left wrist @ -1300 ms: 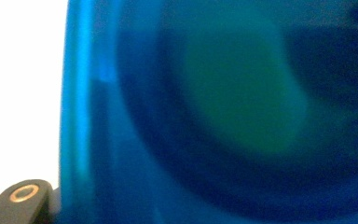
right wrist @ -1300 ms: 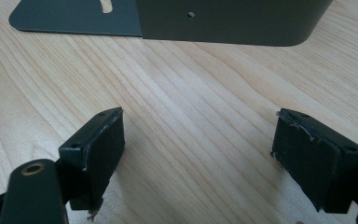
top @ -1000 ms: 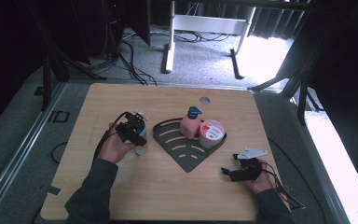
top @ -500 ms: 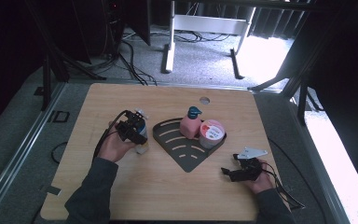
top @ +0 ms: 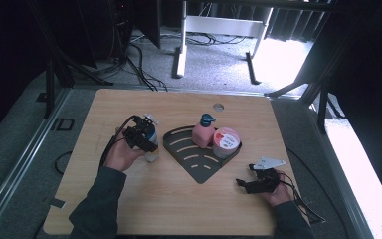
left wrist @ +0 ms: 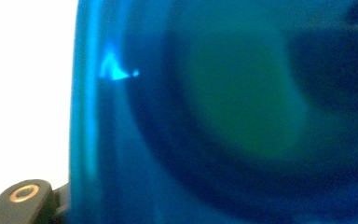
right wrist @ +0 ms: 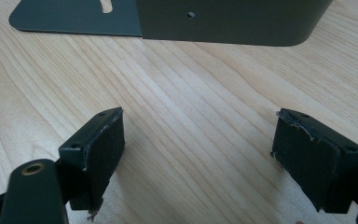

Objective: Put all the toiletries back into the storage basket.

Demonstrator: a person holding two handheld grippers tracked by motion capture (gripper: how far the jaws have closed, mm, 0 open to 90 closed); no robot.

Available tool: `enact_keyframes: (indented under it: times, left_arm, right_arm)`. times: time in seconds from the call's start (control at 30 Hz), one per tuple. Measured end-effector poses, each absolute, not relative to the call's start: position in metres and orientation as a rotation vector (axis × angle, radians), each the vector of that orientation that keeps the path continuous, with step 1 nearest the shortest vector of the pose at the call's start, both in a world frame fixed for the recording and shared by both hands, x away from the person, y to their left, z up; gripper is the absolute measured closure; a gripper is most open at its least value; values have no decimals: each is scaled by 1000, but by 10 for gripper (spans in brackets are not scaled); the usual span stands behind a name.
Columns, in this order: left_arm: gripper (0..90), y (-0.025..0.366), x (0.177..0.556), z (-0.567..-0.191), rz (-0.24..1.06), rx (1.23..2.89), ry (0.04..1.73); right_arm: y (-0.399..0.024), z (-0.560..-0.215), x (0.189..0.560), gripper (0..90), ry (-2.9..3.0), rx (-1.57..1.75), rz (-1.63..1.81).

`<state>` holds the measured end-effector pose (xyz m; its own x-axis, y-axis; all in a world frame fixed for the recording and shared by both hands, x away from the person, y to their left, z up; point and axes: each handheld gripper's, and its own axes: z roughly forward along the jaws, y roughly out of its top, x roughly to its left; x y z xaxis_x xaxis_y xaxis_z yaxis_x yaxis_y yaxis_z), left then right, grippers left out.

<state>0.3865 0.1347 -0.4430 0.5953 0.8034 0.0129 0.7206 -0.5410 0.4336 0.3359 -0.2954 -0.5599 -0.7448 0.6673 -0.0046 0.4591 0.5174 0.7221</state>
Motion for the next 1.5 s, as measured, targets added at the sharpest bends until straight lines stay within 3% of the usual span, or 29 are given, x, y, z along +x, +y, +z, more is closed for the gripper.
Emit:
enact_keyframes:
  times: [1.5]
  left_arm:
    - [549, 121, 396, -423, 333, 2387, 1191]
  right_arm:
    - [-295, -560, 336, 166, 2480, 946, 1056]
